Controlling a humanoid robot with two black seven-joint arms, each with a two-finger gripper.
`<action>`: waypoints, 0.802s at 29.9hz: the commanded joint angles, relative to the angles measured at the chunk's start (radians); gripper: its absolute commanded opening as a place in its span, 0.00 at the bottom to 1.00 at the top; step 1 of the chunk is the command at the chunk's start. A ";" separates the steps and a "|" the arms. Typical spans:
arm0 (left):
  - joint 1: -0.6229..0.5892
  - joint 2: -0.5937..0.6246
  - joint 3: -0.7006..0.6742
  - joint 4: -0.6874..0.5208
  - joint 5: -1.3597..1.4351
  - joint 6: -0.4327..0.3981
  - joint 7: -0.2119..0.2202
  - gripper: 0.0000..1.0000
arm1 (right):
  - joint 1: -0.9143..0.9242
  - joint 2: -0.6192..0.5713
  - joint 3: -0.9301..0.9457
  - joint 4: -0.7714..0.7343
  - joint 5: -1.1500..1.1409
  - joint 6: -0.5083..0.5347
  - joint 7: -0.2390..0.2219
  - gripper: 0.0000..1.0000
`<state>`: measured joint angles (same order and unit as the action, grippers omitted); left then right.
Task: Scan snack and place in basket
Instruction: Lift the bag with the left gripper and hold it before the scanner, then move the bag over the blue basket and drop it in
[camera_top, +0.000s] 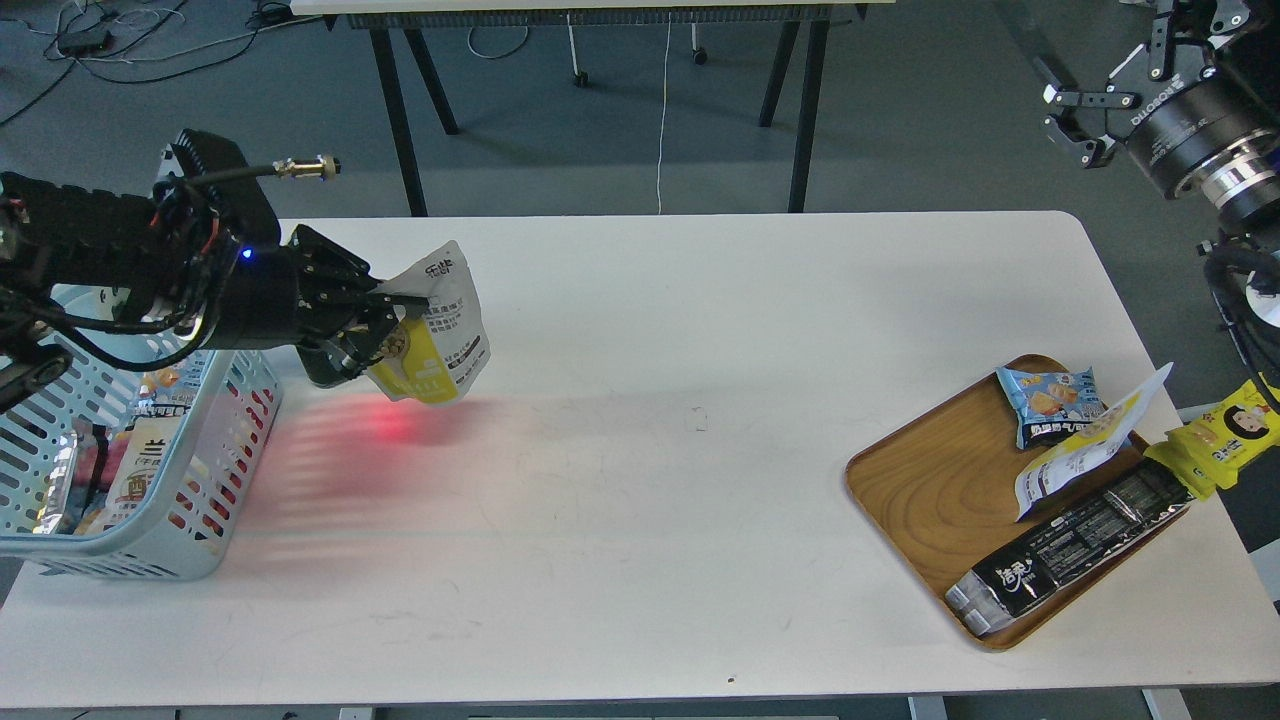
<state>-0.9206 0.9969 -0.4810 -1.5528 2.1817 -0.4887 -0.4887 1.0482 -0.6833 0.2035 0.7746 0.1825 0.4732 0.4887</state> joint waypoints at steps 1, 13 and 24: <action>-0.009 0.002 0.002 -0.007 0.000 0.000 0.000 0.01 | 0.001 0.001 0.000 0.000 0.000 0.001 0.000 0.99; 0.000 -0.003 0.018 0.094 0.000 0.000 0.000 0.01 | 0.009 0.001 0.000 0.000 0.000 0.001 0.000 0.99; 0.003 -0.007 0.018 0.111 0.000 0.000 0.000 0.01 | 0.012 -0.001 0.000 0.002 0.000 0.001 0.000 0.99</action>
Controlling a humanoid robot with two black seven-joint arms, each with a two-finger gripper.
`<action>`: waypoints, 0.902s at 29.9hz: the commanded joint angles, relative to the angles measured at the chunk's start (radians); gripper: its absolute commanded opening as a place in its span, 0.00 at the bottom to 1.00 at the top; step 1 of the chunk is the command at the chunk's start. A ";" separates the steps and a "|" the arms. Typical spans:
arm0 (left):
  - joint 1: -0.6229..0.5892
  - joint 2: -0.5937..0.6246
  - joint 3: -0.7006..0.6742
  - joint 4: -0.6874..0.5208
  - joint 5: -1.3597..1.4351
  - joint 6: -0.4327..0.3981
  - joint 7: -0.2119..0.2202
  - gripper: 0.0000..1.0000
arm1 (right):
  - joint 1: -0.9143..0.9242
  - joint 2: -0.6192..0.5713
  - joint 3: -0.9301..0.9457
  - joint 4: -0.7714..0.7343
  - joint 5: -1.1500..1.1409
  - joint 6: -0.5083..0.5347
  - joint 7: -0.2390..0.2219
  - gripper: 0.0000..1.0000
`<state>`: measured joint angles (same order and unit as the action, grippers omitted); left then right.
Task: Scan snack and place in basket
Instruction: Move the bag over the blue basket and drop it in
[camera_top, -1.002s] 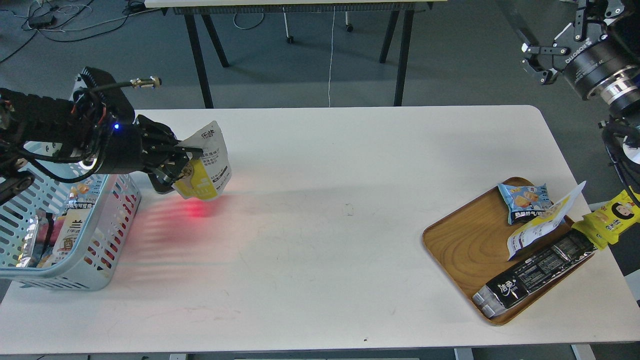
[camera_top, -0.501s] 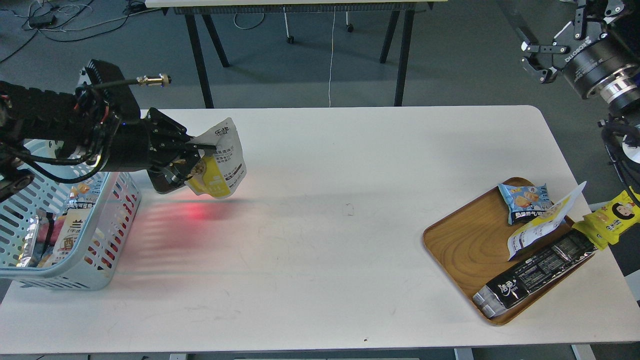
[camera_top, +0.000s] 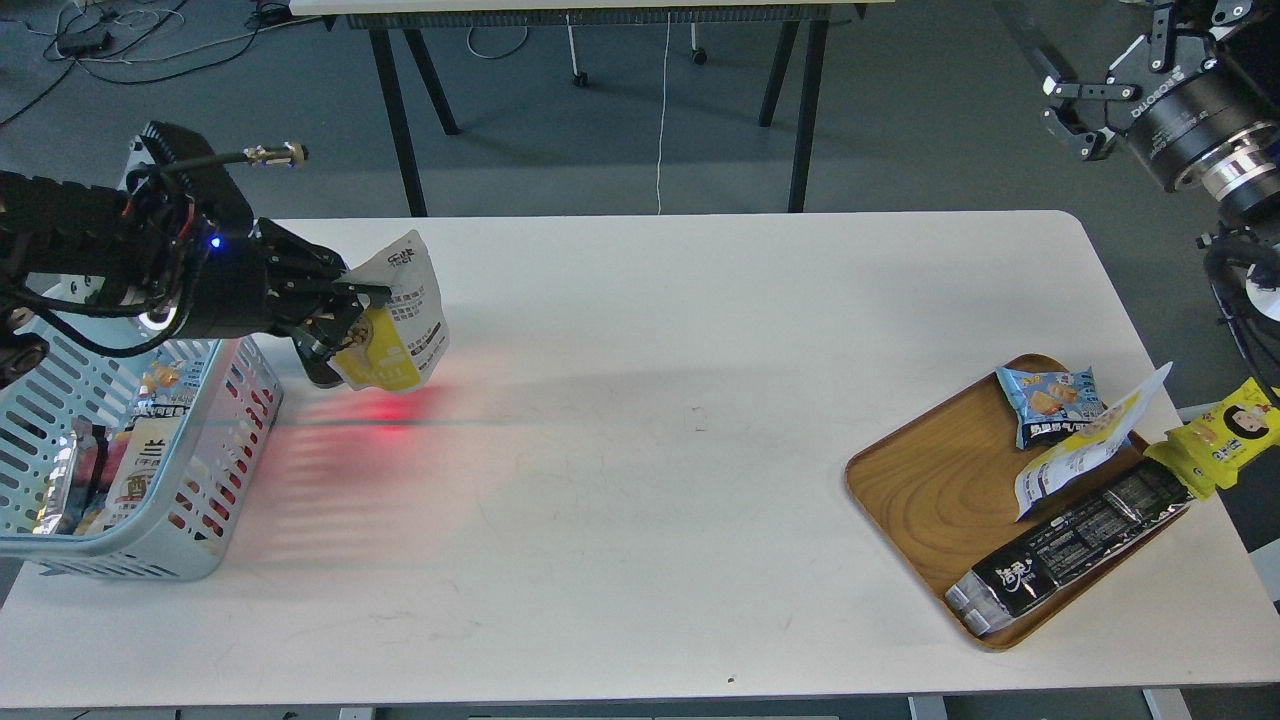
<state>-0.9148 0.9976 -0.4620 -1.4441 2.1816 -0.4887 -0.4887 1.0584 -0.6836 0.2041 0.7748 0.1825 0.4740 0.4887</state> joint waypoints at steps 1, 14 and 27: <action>-0.006 -0.010 -0.003 -0.001 0.000 0.000 0.000 0.01 | 0.003 -0.001 0.000 0.001 0.000 0.000 0.000 0.99; -0.009 0.228 -0.164 -0.079 0.000 0.000 0.000 0.01 | 0.025 -0.008 0.000 0.006 0.000 0.000 0.000 0.99; 0.001 0.473 0.008 0.062 0.000 0.180 0.000 0.02 | 0.025 -0.007 0.000 0.004 0.000 0.002 0.000 0.99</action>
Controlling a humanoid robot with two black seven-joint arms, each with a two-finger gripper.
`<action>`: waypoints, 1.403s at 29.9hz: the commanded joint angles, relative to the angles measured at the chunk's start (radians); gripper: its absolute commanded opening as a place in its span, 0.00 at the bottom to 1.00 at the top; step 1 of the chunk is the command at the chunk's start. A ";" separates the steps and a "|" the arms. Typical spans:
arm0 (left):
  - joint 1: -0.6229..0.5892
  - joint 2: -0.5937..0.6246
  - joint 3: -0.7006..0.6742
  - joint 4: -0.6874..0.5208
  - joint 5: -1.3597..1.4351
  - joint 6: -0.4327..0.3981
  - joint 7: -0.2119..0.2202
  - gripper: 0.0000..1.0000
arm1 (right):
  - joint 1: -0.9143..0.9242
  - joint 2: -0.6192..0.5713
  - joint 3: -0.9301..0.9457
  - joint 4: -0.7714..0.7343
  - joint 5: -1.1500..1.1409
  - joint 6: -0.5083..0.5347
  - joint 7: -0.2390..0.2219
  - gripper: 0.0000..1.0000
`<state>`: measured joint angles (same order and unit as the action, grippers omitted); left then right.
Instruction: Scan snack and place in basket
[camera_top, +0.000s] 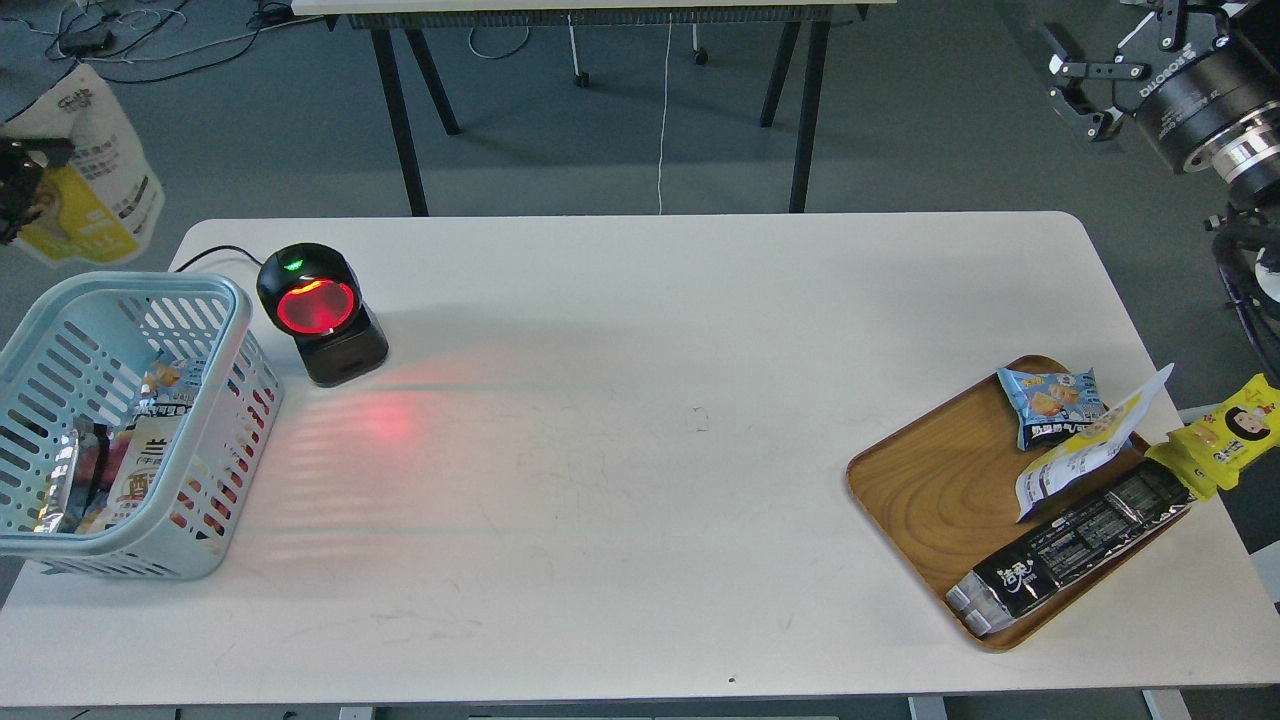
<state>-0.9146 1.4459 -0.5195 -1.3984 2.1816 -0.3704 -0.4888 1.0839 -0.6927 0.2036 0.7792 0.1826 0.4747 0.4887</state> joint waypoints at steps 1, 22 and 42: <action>0.000 0.030 0.090 0.016 0.000 0.079 0.000 0.02 | -0.001 0.004 0.000 0.000 0.000 0.001 0.000 0.99; -0.012 -0.041 0.187 0.027 -0.582 0.061 0.000 0.99 | 0.021 0.007 0.016 -0.015 0.000 -0.008 0.000 0.99; -0.113 -0.737 0.041 0.689 -1.994 -0.118 0.064 1.00 | -0.012 0.018 0.227 -0.120 0.110 -0.087 -0.094 0.99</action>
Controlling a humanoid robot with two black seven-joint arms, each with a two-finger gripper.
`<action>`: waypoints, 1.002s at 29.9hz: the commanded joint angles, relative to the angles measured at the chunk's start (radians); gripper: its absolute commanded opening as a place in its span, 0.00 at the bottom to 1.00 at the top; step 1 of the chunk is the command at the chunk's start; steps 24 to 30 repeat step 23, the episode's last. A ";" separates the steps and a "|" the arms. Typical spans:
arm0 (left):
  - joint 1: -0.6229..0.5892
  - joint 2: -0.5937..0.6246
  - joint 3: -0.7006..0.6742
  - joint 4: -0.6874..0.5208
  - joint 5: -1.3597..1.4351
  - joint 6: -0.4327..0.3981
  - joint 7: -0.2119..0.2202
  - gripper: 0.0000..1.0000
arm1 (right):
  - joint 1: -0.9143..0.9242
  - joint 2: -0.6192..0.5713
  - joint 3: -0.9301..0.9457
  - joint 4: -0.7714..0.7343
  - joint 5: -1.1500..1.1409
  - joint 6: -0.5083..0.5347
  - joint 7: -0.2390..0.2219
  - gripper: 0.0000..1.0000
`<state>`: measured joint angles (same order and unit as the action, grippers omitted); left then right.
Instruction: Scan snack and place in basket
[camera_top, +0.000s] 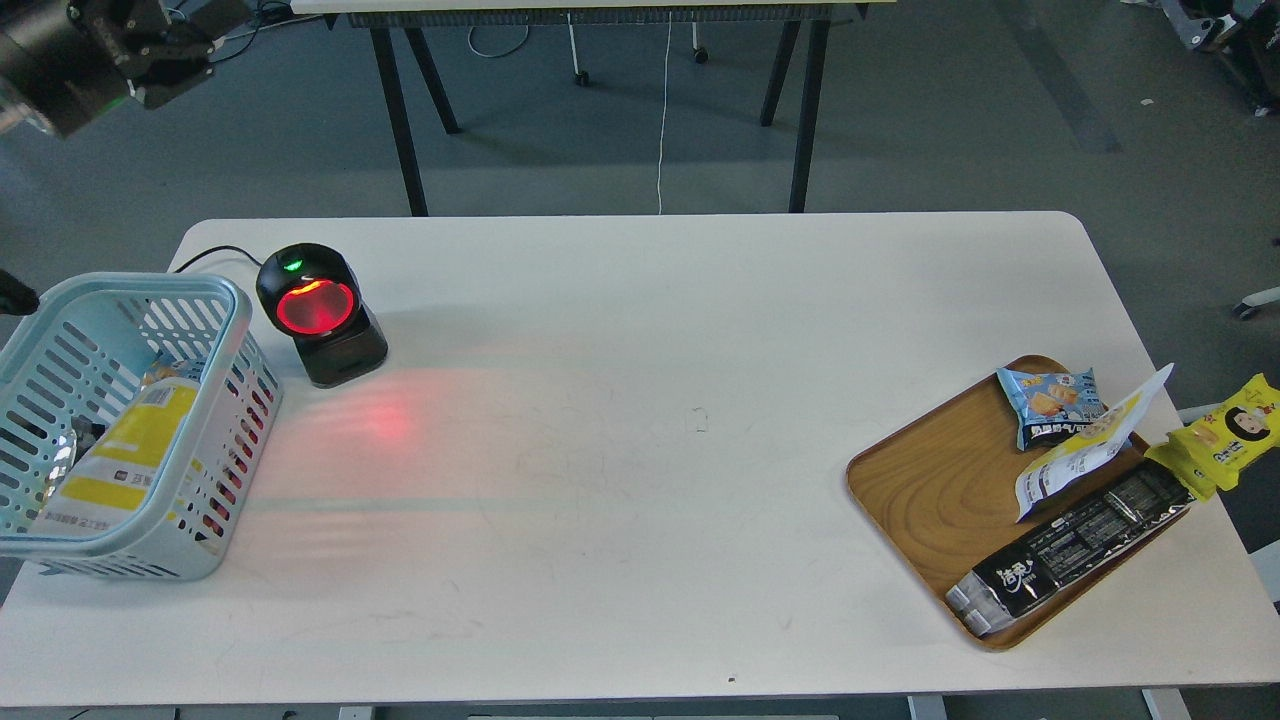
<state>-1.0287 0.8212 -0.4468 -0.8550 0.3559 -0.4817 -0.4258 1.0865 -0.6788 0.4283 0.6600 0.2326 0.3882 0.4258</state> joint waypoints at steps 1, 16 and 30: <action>0.001 -0.147 -0.039 0.190 -0.210 -0.007 0.001 1.00 | -0.017 0.008 0.003 0.000 0.082 0.001 -0.053 0.99; 0.019 -0.484 -0.257 0.567 -0.534 -0.007 0.085 0.99 | -0.115 0.246 0.214 -0.215 0.113 0.078 -0.139 0.99; 0.038 -0.524 -0.257 0.565 -0.566 -0.007 0.085 0.99 | -0.111 0.269 0.213 -0.270 0.109 0.100 -0.140 0.99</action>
